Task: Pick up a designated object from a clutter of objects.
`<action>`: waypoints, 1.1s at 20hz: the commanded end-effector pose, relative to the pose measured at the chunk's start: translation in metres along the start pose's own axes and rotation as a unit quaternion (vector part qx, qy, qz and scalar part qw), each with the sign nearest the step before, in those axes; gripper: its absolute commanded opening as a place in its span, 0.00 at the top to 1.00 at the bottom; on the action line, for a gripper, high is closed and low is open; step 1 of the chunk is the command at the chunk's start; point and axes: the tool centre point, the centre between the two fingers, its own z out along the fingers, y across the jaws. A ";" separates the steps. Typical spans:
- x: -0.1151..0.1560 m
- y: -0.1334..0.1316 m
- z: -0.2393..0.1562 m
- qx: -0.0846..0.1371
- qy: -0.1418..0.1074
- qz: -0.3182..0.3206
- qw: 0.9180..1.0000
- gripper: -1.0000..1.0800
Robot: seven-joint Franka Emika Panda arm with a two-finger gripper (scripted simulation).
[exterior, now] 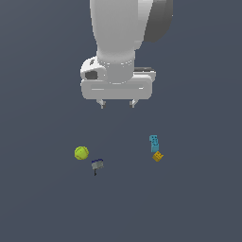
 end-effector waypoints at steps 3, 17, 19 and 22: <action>0.000 0.000 -0.004 0.002 0.001 -0.004 1.000 0.04; 0.014 -0.041 0.056 -0.007 0.000 0.003 1.000 0.04; 0.016 -0.054 0.074 -0.009 0.001 0.005 1.000 0.04; 0.017 -0.078 0.106 -0.010 0.001 0.007 1.000 0.04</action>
